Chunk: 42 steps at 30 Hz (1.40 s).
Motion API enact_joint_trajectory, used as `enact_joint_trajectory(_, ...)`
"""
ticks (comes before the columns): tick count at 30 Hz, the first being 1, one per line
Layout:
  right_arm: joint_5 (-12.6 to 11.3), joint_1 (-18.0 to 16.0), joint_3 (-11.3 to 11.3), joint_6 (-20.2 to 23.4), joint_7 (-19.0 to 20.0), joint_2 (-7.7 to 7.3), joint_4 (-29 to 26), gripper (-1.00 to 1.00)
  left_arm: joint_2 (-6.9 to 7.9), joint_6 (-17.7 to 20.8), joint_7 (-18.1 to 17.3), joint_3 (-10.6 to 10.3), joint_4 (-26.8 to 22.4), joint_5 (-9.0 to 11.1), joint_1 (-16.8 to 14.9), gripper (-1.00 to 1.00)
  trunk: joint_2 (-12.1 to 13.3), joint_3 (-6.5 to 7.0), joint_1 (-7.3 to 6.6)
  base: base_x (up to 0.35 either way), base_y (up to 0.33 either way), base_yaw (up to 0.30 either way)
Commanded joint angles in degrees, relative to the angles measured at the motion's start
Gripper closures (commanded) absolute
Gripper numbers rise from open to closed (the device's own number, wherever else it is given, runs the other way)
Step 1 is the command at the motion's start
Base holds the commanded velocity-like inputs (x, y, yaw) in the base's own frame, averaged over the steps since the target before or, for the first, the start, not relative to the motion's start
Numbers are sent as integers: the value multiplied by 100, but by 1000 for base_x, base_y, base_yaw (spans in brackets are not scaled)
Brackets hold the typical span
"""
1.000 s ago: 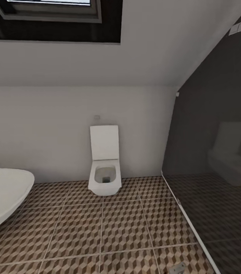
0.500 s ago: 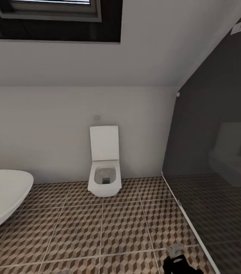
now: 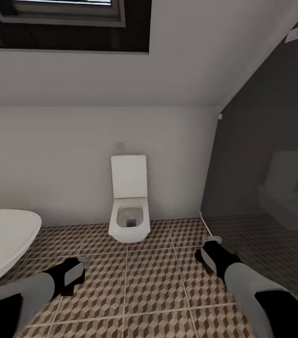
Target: Take the four mousetraps from the cabinet in the bathroom and place them on the bathroom floor. Make sure all four end up on the same floor surface, and ensure that at least two of them are either under or directly next to the same bathroom sink.
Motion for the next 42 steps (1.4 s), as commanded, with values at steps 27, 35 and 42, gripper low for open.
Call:
enact_joint_trajectory(27,3,-396,43,492,8,50,-52,100,-4,40,-63,-22,-50,9,-469,100,-4,-8,0,6,0,0)
enact_joint_trajectory(35,3,-396,43,493,13,100,-50,100,13,46,-210,-29,-50,7,-469,100,-4,-8,0,292,0,0)
enact_joint_trajectory(42,3,-396,43,495,13,109,-44,100,45,52,-218,-31,-38,6,-469,100,-4,-8,0,335,29,0)
